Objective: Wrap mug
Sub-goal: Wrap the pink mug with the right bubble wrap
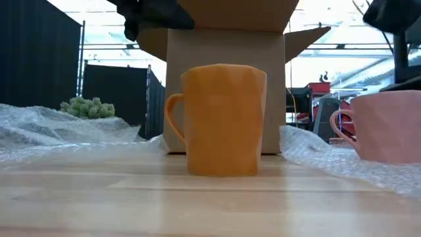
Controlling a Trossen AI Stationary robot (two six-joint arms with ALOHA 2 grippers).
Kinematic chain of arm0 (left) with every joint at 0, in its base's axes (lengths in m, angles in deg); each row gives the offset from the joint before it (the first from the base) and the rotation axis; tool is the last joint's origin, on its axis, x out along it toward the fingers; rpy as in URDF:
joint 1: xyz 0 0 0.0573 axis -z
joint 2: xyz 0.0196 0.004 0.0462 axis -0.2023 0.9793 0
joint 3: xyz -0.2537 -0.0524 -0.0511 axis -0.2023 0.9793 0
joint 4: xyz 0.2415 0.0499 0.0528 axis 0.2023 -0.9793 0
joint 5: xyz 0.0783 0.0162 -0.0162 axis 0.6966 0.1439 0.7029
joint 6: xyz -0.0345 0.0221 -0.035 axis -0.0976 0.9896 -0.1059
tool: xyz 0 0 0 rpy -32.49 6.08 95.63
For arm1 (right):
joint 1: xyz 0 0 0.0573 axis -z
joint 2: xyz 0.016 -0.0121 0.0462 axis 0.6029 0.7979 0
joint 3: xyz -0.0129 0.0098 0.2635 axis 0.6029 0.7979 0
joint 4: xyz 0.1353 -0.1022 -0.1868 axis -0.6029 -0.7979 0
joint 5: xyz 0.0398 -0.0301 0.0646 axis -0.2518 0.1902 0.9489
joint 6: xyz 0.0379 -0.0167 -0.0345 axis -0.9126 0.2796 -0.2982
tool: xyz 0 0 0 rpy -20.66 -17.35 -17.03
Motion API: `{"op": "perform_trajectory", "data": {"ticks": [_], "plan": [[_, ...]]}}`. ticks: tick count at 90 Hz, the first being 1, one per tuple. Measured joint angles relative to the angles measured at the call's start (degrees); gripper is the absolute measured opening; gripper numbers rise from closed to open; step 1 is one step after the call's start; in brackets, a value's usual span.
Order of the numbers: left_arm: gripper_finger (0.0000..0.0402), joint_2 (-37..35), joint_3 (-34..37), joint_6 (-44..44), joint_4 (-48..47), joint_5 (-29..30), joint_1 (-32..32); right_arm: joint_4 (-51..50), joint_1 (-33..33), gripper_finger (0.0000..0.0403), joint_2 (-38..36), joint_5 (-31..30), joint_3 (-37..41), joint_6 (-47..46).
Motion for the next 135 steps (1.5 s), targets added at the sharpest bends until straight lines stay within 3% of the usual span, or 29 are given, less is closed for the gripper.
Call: {"op": "perform_trajectory", "data": {"ticks": [25, 41, 55, 78, 117, 135], "plan": [[0.0, 0.0, 0.0, 0.1, -0.1, 0.0, -0.2, 1.0, -12.2, 0.0225, 15.7, 0.1, -5.4, -2.1], [0.0, 0.0, 0.0, 0.1, -0.1, 0.0, -0.2, -3.3, -16.7, 0.0209, 27.1, 0.1, -13.9, -2.0], [0.0, 0.0, 0.0, 0.1, -0.1, 0.0, -0.2, -0.5, -19.5, 0.0206, 34.9, 0.3, -16.4, -4.3], [0.0, 0.0, 0.0, 0.1, -0.1, 0.0, -0.3, 2.6, -20.0, 0.0207, 42.2, 9.3, -16.5, -7.8], [0.0, 0.2, 0.0, -0.3, -0.1, -0.8, -0.3, 3.2, -18.9, 0.0206, 51.7, 10.8, -16.8, -22.9], [0.0, 0.2, 0.0, -0.3, 0.0, -0.9, 0.1, 2.1, -18.3, 0.0156, 53.7, 12.1, -16.9, -24.8]]}}
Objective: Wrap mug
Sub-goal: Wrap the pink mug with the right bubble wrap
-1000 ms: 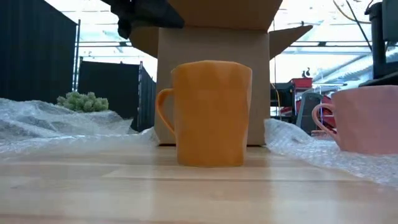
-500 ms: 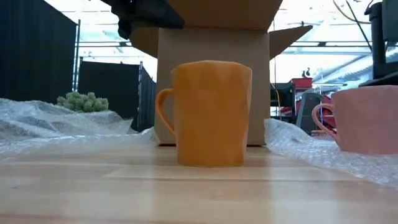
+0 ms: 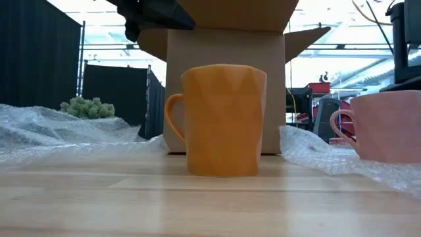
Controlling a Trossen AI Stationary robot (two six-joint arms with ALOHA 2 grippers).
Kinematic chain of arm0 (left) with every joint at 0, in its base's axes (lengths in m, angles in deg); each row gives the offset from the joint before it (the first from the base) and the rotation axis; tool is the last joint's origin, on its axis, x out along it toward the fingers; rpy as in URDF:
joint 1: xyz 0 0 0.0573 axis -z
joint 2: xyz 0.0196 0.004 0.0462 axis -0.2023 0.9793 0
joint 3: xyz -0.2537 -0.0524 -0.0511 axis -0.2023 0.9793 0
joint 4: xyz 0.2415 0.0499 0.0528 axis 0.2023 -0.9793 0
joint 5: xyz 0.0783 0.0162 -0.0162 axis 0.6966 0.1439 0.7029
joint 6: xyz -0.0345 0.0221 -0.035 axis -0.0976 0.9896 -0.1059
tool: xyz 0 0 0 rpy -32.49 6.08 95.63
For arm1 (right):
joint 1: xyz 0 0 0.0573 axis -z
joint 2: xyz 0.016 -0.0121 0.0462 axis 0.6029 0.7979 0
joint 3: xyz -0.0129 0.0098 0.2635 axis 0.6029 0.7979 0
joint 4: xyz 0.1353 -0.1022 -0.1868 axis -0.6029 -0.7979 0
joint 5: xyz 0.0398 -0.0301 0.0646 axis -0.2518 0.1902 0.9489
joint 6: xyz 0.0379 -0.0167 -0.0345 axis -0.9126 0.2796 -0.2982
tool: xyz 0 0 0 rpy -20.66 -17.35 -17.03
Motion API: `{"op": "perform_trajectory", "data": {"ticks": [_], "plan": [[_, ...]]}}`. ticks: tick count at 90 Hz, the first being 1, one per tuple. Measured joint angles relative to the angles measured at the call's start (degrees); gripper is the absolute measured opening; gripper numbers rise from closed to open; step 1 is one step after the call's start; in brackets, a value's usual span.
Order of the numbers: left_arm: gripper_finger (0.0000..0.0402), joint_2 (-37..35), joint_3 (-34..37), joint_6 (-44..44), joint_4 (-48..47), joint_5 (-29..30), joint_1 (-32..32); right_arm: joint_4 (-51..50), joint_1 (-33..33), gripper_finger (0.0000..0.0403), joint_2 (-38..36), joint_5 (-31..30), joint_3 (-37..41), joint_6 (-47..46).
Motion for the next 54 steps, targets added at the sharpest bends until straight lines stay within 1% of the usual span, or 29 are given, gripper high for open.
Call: {"op": "perform_trajectory", "data": {"ticks": [13, 20, 24, 28, 44, 54], "plan": [[0.0, 0.0, 0.0, 0.0, 0.1, 0.0, 0.0, -1.3, 0.1, 0.0077, -1.3, 0.8, -0.3, -1.6], [0.0, 0.0, 0.0, 0.0, 0.4, 0.0, 0.0, -4.5, 0.0, 0.0033, -2.2, 1.3, -1.6, -0.7], [0.0, 0.0, 0.0, 0.0, 0.6, 0.0, 0.0, -7.3, 0.0, 0.0014, -3.0, 0.6, -2.8, 0.2], [0.0, 0.0, 0.0, 0.0, 1.0, 0.0, 0.0, -9.5, -0.1, 0.0007, -4.1, -1.1, -4.2, 0.9], [0.0, 0.1, 0.0, 0.1, 3.1, 0.0, -0.5, -20.3, 0.8, 0.0009, -7.5, -6.4, -8.5, 1.5], [0.0, 0.1, 0.0, 0.4, 4.8, 0.0, -0.5, -26.5, 1.9, 0.0002, -11.0, -11.7, -10.2, 1.4]]}}
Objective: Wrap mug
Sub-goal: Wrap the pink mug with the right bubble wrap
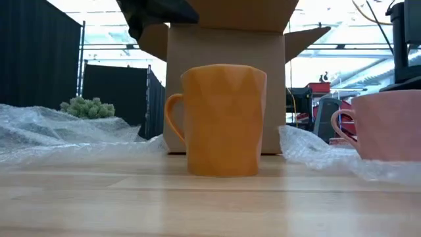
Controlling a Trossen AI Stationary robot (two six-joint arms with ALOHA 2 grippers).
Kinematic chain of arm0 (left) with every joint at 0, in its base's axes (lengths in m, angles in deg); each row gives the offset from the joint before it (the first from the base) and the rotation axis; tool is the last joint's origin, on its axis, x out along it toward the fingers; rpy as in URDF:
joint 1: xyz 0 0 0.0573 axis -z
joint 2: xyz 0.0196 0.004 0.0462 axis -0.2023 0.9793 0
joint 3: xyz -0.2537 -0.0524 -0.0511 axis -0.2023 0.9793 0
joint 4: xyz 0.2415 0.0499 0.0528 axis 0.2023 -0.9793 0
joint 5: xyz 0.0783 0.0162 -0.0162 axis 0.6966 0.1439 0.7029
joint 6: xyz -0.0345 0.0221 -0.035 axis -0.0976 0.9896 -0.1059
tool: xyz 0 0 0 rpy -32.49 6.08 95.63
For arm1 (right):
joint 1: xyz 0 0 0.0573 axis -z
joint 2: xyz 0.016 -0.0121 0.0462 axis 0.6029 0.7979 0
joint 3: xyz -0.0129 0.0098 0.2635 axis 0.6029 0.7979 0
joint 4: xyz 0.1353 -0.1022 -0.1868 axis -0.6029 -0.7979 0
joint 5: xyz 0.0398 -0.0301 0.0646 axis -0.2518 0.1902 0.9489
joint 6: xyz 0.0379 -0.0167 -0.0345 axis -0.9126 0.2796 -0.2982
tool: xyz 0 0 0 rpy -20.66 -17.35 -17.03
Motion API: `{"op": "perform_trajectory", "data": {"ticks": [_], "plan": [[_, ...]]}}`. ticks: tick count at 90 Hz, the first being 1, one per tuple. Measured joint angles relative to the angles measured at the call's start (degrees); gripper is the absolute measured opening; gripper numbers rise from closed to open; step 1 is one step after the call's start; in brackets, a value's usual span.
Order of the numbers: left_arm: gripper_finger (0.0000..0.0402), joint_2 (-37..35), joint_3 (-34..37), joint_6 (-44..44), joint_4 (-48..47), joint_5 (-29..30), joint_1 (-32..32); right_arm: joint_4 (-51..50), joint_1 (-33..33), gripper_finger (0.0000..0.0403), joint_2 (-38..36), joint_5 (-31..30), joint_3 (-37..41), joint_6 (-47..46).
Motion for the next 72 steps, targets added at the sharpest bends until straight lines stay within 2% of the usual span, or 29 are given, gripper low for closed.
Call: {"op": "perform_trajectory", "data": {"ticks": [22, 42, 55, 72], "plan": [[0.0, 0.0, 0.0, -0.3, 0.0, 0.0, 0.0, -14.4, 3.9, 0.0001, -6.5, -9.9, -0.4, -1.9], [0.0, 0.0, 0.0, -0.3, -0.1, 0.0, 0.0, -21.6, 9.0, 0.0001, -10.9, -18.5, -0.3, -3.4], [0.0, 0.0, 0.0, -0.3, -0.1, 0.0, 0.0, -24.8, 12.6, 0.0001, -11.1, -20.3, 0.2, -3.3], [0.0, 0.0, 0.0, -0.3, -0.3, 0.0, 0.3, -25.0, 16.8, 0.0006, -11.0, -20.3, 5.4, -4.8]]}}
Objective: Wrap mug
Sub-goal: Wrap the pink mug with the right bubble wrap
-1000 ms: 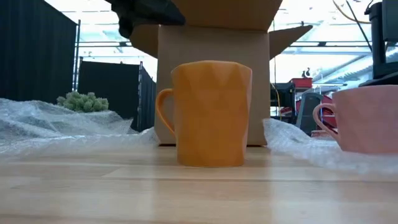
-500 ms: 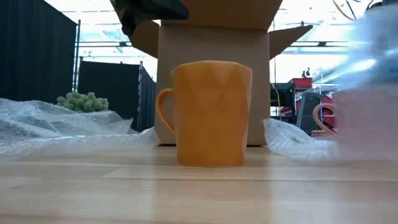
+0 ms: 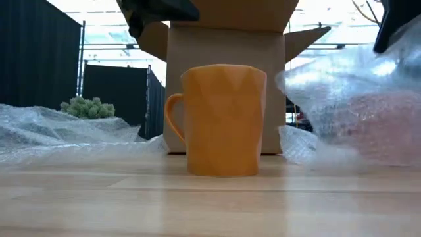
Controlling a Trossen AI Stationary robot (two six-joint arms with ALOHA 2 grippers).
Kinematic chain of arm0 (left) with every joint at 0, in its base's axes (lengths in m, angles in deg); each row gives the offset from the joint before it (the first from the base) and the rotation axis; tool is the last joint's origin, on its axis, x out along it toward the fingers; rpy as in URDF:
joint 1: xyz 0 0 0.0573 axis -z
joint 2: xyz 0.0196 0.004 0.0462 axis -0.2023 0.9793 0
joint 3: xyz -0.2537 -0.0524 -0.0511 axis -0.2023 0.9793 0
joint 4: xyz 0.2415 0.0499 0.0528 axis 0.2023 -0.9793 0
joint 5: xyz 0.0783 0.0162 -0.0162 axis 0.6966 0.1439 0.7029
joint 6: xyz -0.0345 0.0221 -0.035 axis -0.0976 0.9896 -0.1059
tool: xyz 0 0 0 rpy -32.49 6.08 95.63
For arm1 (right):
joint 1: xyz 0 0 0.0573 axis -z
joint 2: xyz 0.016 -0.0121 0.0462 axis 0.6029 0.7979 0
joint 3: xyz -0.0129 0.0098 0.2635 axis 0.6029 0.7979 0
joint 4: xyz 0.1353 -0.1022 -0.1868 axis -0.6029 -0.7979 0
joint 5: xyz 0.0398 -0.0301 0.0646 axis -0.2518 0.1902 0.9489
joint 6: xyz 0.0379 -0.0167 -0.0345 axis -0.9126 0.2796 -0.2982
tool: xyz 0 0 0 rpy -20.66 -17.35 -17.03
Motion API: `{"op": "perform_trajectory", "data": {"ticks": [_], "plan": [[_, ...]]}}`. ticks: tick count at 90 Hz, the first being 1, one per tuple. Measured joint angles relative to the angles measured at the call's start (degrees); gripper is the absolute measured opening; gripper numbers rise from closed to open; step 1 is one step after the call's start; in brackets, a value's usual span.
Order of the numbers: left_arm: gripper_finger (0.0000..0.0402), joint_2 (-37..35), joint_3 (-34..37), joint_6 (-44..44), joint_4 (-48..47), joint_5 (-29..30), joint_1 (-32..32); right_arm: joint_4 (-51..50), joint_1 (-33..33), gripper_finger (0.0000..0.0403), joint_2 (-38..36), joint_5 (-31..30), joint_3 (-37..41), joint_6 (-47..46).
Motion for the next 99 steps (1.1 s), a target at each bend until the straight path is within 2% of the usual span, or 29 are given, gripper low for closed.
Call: {"op": "perform_trajectory", "data": {"ticks": [9, 23, 41, 52, 76, 88, 99], "plan": [[0.0, 0.0, 0.0, 0.1, -0.1, -0.1, 0.3, 0.0, 2.0, 0.0031, 0.0, 0.0, 3.6, -1.8], [0.0, 0.0, 0.0, 0.0, -0.1, -0.6, 0.3, 0.4, 3.8, 0.0102, 0.0, 0.3, 7.9, -4.4], [0.0, 0.0, 0.0, 0.0, -0.1, -1.3, 0.3, 0.5, 3.9, 0.0199, -0.2, 0.3, 8.6, -4.3], [0.0, 0.0, 0.0, 0.0, -0.1, -1.3, 0.3, 0.2, 4.2, 0.0237, -2.9, 0.4, 8.6, -3.7], [0.0, 0.0, 0.0, 0.0, -0.1, -1.3, 0.4, 8.1, 5.5, 0.0251, -16.5, 3.4, 10.2, -0.8], [0.0, 0.0, 0.0, 0.0, -0.1, -1.3, 0.4, 15.4, 7.6, 0.0251, -21.7, 6.6, 15.0, 2.0], [0.0, 0.0, 0.0, 0.0, -0.1, -1.3, 0.5, 19.4, 9.6, 0.0251, -23.4, 8.6, 20.9, 3.0]]}}
